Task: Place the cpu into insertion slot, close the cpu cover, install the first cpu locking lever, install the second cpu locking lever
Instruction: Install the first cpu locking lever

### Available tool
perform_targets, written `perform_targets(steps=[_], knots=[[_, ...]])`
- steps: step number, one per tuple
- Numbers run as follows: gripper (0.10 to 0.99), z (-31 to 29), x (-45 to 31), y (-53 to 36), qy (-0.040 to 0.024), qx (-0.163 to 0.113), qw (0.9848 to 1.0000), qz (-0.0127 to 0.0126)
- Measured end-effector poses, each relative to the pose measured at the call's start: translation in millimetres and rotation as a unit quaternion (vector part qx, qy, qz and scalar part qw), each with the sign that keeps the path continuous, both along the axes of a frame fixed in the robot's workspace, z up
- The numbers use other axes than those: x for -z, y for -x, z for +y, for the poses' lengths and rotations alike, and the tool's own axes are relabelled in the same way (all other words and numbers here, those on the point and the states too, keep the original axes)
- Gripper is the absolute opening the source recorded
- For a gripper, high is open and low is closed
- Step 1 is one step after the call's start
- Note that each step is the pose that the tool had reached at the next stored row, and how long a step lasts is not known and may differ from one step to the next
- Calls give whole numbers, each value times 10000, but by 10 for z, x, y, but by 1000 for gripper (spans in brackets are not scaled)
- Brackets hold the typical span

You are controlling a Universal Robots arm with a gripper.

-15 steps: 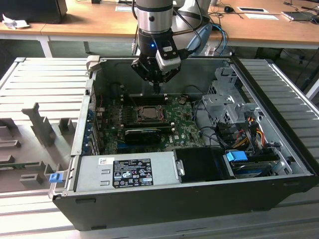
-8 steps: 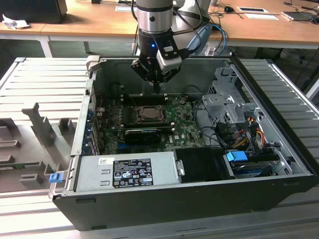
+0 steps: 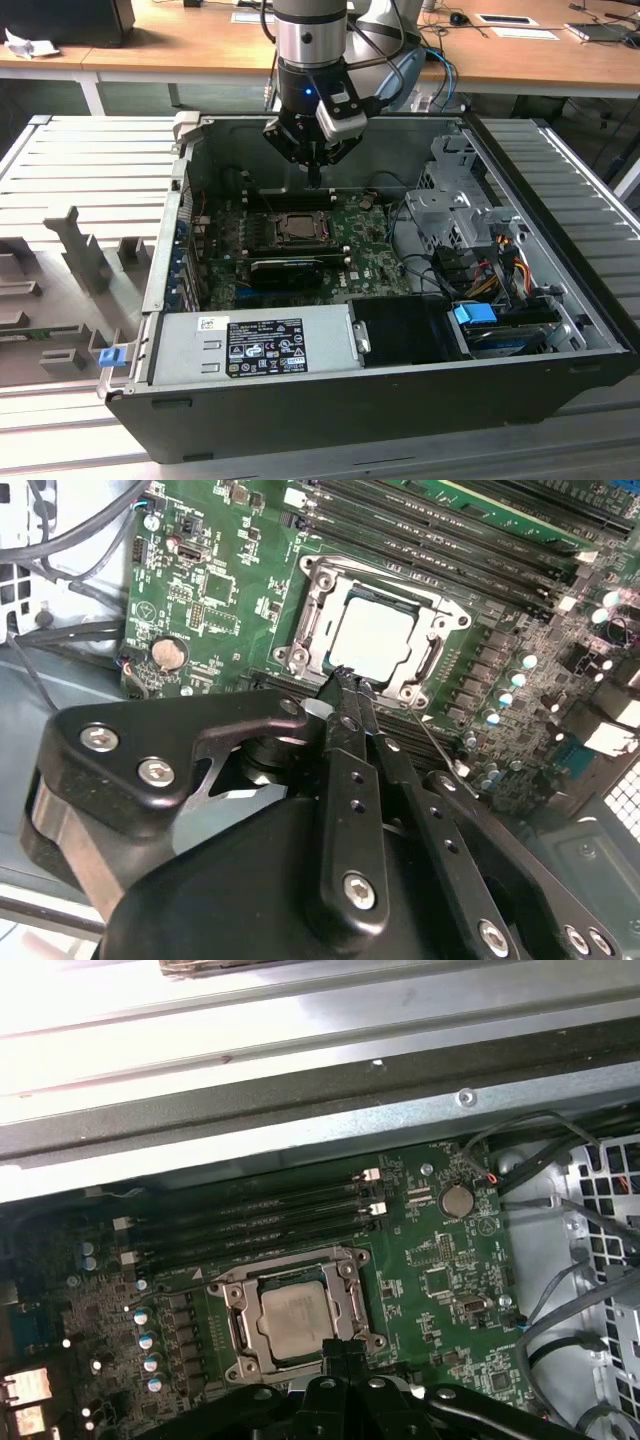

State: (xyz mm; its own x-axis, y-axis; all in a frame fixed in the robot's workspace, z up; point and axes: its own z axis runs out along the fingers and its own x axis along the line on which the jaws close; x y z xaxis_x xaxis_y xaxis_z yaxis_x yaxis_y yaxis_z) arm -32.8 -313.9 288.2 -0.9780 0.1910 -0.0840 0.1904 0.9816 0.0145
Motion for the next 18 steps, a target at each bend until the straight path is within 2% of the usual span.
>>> perform_targets(steps=[6, 11, 16, 17, 18], knots=[[106, -1, 0, 0, 0, -153, 9999, 0], [106, -5, 0, 4, 0, -519, 9987, 0], [106, -18, 0, 29, -7, -664, 9978, 2], [106, -19, 0, 30, -26, -665, 9978, 27], [106, -19, 2, 30, -55, -665, 9977, 98]])
